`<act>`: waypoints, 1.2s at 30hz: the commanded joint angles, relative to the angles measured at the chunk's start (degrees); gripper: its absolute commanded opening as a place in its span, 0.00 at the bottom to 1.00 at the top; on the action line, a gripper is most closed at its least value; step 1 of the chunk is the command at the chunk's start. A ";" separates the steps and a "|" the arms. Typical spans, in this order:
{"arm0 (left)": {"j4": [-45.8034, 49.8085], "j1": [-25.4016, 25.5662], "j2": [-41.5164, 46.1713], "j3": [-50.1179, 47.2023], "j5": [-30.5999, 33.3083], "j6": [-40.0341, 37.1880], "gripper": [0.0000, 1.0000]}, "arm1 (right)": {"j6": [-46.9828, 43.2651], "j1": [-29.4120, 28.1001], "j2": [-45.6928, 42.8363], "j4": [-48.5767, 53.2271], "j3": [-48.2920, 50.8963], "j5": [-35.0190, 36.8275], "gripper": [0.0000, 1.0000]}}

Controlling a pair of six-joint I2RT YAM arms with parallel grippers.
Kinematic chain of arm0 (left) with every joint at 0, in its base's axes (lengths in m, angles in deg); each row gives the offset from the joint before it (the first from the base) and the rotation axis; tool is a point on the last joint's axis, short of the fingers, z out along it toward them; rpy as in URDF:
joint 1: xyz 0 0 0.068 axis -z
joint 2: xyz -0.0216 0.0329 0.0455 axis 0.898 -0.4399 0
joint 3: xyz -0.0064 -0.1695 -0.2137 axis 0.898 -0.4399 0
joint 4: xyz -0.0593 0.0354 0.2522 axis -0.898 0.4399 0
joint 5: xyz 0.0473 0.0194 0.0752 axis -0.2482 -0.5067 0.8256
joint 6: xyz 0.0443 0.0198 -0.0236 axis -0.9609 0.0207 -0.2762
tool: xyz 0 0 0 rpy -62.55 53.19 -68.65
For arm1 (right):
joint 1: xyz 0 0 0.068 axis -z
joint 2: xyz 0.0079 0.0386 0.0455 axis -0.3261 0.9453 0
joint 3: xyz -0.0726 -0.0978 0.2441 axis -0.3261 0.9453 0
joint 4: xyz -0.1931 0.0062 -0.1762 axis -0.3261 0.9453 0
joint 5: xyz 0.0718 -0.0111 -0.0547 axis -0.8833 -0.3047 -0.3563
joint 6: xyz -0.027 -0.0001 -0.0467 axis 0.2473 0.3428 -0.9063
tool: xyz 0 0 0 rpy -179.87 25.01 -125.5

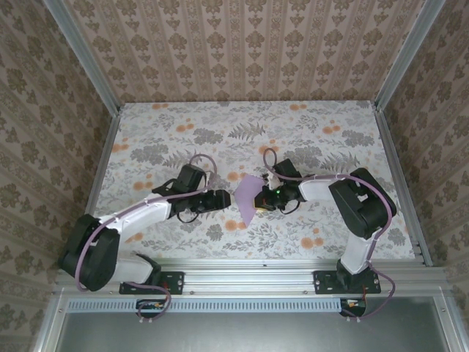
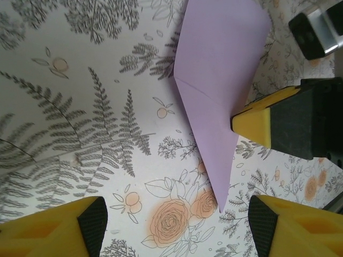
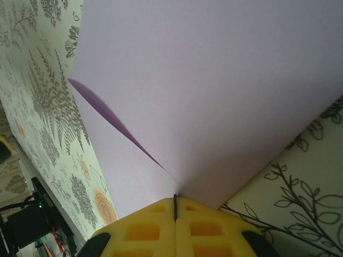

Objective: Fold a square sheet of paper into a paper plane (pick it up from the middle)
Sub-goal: Fold the wing for the fifth time at the center of the table.

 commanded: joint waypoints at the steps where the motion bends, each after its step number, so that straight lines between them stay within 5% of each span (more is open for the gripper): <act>1: -6.76 2.18 -1.69 -1.29 2.99 6.67 0.71 | -1.32 0.75 1.53 0.08 1.90 -0.33 0.07; 19: -21.21 8.64 -15.66 1.45 8.07 18.11 0.47 | -1.68 1.47 1.17 -1.28 3.19 -1.58 0.04; 36: -15.19 8.00 -17.94 6.41 7.74 13.75 0.32 | -1.51 1.83 1.59 -2.08 3.10 -2.38 0.03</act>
